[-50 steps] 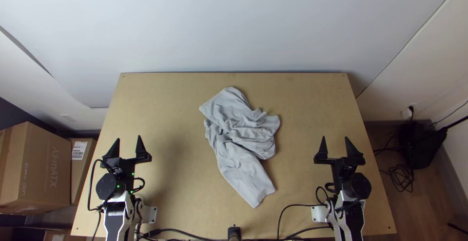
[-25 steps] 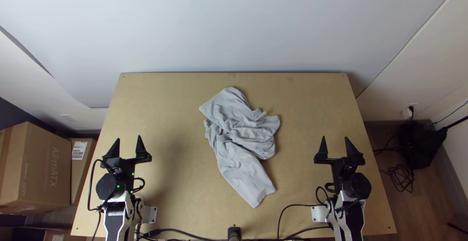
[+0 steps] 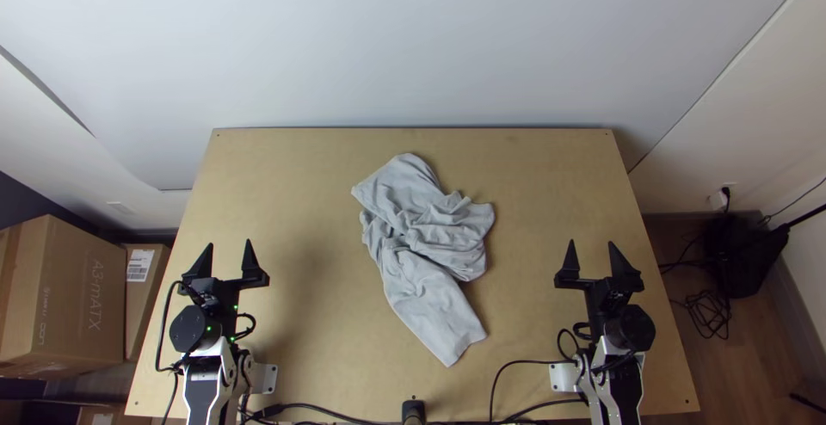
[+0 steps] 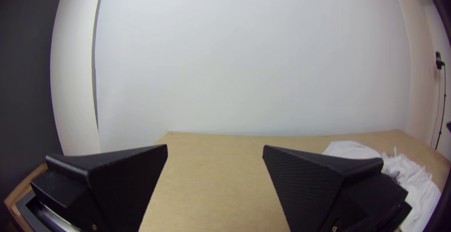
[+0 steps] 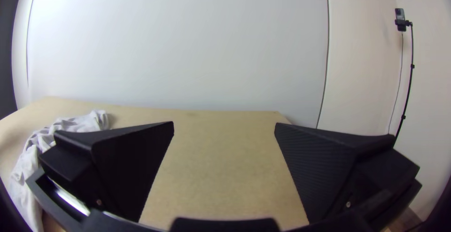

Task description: Fold the t-shirt

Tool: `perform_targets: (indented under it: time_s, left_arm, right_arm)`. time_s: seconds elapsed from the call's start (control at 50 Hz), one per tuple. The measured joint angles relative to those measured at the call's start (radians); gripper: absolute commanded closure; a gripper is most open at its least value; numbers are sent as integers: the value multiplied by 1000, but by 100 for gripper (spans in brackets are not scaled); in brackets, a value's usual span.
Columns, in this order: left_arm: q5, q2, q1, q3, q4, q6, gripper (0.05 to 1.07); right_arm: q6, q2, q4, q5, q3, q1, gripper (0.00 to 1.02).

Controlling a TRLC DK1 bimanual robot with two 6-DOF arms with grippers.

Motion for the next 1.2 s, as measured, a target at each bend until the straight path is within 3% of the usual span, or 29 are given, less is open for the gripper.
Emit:
perform_targets:
  time_s: [0.34, 0.6, 0.92, 1.2]
  left_arm:
    - [7, 2, 0, 34, -88, 138, 9]
    - [7, 103, 0, 140, -147, 156, 10]
    - [-2, 298, 0, 457, -361, 156, 9]
    - [-5, 436, 0, 769, -655, 144, 10]
  right_arm:
    - [48, 16, 29, 4, 103, 106, 3]
    - [47, 268, -2, 3, 299, 227, 3]
    - [56, 549, -198, 3, 585, 460, 3]
    - [71, 883, -507, 3, 890, 783, 3]
